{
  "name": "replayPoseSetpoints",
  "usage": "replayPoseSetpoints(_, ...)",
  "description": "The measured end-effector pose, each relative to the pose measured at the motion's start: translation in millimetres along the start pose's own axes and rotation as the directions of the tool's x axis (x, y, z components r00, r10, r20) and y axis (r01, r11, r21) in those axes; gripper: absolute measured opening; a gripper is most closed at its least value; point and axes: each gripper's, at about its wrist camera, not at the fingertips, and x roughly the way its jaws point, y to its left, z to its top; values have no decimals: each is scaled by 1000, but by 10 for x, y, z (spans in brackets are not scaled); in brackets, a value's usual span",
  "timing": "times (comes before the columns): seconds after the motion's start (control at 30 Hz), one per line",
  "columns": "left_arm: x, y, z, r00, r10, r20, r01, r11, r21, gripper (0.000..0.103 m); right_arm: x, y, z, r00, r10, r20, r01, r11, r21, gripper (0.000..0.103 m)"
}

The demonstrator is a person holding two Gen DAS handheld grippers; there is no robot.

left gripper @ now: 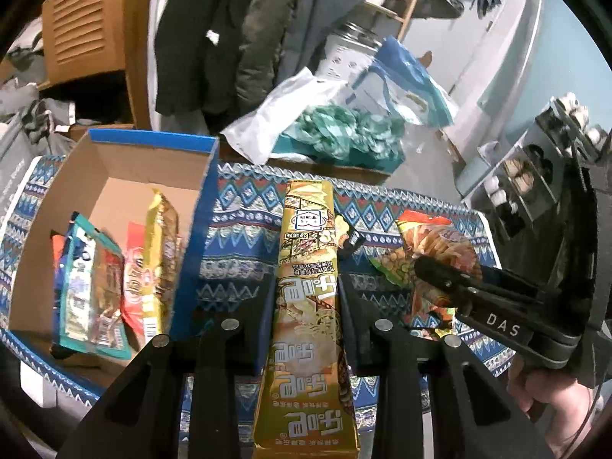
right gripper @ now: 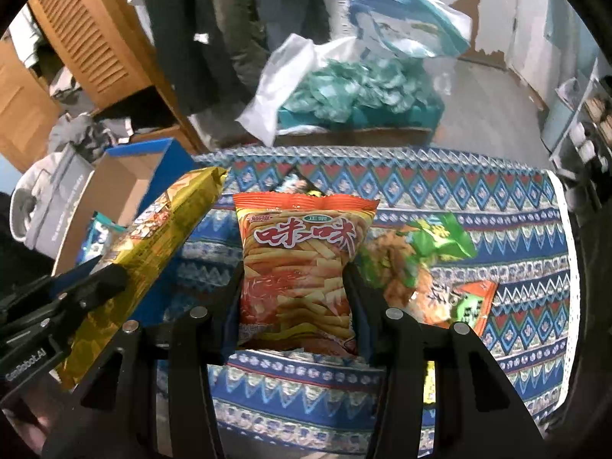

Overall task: Organize snacks
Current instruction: 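Carry the wafer bar and red bag into the box and open both tools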

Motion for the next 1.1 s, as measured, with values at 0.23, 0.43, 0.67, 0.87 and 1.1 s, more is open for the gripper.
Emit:
replayPoseSetpoints(0.23, -257, 273, 45, 998, 18, 59, -16, 999, -31, 31, 55, 391, 110, 1000, 22, -7, -23, 998, -50, 47)
replayPoseSetpoints(0.43, -417, 622, 66, 994, 49, 93, -41, 996, -82, 31, 196, 815, 206, 999, 48, -25, -50, 993, -104, 47)
replayPoseSetpoints(0.67, -438, 1073, 55, 991, 96, 91, -80, 984, -158, 31, 402, 1356, 253, 995, 82, -54, -90, 981, -173, 47)
replayPoseSetpoints(0.87, -433, 1415, 32, 988, 132, 84, -112, 970, -215, 31, 574, 1771, 260, 990, 108, -89, -126, 967, -222, 47)
replayPoseSetpoints(1.1, -348, 1744, -43, 986, 158, 56, -137, 954, -266, 32, 774, 2168, 229, 985, 112, -127, -143, 953, -268, 47)
